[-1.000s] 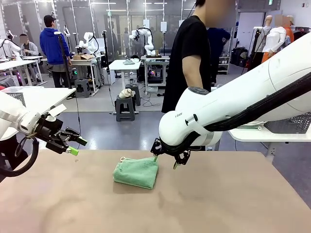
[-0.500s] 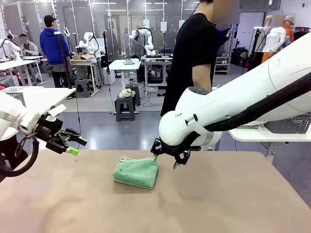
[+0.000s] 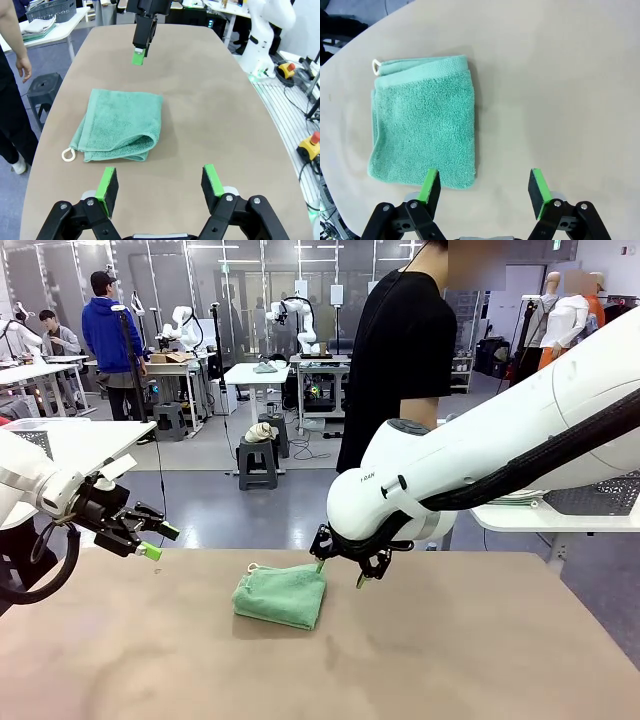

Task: Fold the towels and place them in the basket.
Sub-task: Place the folded Towel with hook on the right side of the table.

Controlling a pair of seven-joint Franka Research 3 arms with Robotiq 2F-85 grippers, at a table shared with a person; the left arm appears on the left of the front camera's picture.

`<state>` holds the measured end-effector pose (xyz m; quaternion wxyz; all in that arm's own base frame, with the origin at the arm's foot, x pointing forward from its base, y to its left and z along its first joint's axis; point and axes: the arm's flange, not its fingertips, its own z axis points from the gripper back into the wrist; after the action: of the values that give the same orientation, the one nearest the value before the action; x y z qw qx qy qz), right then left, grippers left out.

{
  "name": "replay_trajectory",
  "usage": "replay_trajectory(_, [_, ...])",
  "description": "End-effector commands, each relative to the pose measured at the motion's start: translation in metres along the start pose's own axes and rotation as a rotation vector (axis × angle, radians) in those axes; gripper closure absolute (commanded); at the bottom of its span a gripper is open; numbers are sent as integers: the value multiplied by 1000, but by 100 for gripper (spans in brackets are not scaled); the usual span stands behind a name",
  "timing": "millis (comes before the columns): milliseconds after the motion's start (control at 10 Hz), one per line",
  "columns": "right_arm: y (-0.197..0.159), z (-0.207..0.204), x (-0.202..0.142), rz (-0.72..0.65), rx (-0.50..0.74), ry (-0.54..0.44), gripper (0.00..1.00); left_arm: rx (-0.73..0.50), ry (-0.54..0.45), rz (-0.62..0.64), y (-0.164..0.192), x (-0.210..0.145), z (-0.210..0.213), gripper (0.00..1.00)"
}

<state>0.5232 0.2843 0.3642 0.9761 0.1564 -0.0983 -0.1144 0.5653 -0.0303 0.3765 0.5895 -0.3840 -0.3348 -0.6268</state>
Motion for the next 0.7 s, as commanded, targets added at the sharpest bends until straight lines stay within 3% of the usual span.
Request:
replay_trajectory(0, [13, -17, -2, -11, 27, -55, 11, -5, 2, -17, 0, 0, 1, 15])
replay_trajectory(200, [21, -33, -8, -12, 28, -100, 11, -5, 2, -17, 0, 0, 1, 15])
replay_trajectory(600, [32, -57, -5, 3, 6, -84, 11, -5, 2, -17, 0, 0, 1, 15])
